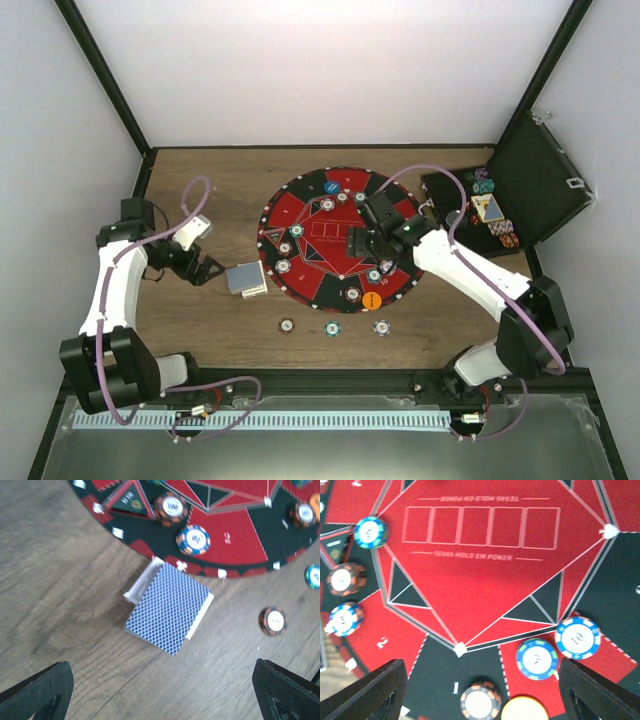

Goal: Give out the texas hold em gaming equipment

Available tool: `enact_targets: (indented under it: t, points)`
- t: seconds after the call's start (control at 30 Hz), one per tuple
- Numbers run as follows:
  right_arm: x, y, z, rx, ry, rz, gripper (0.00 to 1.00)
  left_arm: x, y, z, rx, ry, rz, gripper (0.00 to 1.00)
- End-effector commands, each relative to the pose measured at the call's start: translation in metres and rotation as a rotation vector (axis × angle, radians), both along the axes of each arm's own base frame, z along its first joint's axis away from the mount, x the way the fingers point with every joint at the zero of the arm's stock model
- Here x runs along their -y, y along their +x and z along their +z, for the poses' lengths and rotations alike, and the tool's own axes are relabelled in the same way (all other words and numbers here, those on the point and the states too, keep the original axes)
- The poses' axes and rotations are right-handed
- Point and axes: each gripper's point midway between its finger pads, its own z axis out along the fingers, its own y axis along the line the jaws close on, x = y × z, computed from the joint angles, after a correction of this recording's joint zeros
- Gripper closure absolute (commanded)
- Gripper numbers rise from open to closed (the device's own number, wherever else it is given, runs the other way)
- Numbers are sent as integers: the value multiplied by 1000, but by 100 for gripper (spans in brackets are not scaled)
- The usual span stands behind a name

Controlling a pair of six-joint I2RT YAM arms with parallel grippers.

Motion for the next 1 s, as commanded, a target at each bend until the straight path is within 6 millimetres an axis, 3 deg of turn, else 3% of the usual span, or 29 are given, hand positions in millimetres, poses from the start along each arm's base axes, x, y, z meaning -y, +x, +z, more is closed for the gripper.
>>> enact_targets:
  t: [0.0,0.13,0.27,0.37,0.53,0.97]
  points:
    - [-28,-20,12,-17,129,105,15,6,-7,-22,34,95,-190,0]
    - [-56,-40,17,-34,278,208,12,18,-4,-43,38,138,-282,0]
    - [-71,-62,5,-58,311,259,10,27,-1,-60,54,184,-371,0]
    - [-74,-74,-7,-80,292,273,10,28,1,-72,79,226,-424,0]
    - [-79,-89,-11,-91,301,292,9,25,9,-86,103,299,-497,0]
    - [-73,-99,-8,-96,305,282,8,37,-6,-106,126,332,-643,0]
